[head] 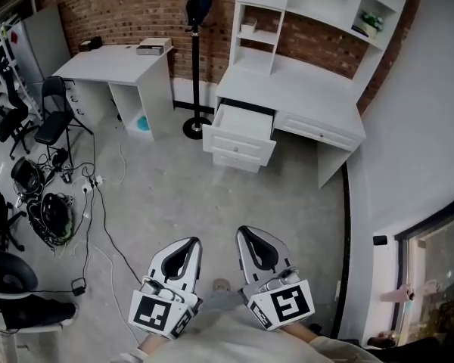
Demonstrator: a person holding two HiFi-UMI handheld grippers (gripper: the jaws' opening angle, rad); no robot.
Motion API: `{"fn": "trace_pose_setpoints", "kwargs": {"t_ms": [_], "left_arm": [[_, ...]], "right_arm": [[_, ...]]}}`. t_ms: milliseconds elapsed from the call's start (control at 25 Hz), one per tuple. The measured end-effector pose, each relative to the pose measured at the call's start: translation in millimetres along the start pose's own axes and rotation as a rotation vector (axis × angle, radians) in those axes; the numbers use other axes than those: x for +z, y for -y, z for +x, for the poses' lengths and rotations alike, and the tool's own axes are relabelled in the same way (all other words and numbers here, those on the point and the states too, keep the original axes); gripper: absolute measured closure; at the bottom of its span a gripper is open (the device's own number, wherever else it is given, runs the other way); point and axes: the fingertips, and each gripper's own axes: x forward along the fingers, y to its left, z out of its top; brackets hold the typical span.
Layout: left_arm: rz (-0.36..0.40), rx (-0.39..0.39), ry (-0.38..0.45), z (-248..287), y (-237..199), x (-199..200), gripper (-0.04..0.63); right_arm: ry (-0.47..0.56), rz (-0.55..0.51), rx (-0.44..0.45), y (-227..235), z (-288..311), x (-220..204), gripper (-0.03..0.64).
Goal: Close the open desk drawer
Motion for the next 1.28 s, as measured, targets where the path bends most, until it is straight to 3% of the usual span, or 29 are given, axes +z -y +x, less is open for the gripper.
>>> {"fn": "trace_pose_setpoints", "kwargs": {"t_ms": [280,520,880,1280], "left_arm": [[-0.001,0.074,-0.005,28.3,-18.1,0.6,0.578],[0.011,0.046,-0.055,48.6,-29.6,-11.4,0.578],[0.002,-0.096,-0.077,123.2,-69.0,-9.4,0.578],[0.006,-0.28,-0.099,239.7,-163.6,9.7,0.578]], "right_arm": [[-0.002,0.017,0.066,25.5,33.1,-2.4,0.586],[-0.018,0.03,0.054,38.8,46.8,-8.3,0.586],[0.05,0.056,-0.103,83.5,102.9,4.1,0.586],[0.044,0.049,-0.283,136.9,227.6,8.5,0.586]]}}
